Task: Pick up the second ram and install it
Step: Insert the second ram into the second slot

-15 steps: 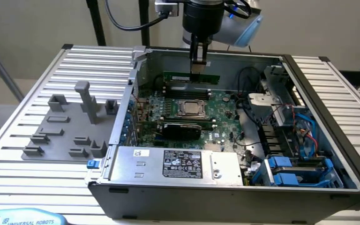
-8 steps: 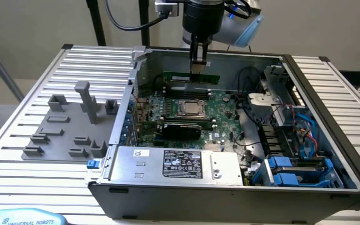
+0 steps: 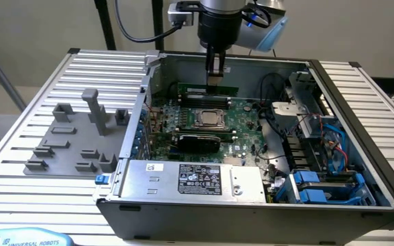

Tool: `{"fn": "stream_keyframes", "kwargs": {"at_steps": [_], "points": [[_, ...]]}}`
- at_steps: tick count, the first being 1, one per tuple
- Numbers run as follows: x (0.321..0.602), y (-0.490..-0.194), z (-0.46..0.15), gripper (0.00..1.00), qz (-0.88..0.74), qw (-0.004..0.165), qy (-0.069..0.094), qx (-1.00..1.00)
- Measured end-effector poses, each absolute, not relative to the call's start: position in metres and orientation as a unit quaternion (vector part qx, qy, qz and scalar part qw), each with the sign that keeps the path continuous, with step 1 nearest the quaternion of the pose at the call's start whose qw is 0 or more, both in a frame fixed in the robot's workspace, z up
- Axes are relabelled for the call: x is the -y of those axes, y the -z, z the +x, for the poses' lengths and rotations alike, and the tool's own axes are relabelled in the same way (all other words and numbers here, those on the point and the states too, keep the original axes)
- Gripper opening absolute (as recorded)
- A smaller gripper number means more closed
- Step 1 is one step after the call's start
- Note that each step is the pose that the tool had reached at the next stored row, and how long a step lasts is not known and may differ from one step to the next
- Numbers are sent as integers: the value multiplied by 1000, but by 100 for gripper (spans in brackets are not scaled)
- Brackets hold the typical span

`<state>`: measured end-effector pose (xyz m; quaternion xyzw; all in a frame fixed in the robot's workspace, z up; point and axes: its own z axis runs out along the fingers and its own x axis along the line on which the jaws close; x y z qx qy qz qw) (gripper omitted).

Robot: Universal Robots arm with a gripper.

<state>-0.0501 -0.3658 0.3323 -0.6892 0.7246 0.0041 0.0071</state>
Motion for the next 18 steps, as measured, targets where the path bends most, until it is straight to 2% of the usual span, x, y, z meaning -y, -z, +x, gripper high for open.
{"fn": "stream_keyframes", "kwargs": {"at_steps": [18], "points": [[368, -300, -50, 14, -691, 7, -4, -723]]}}
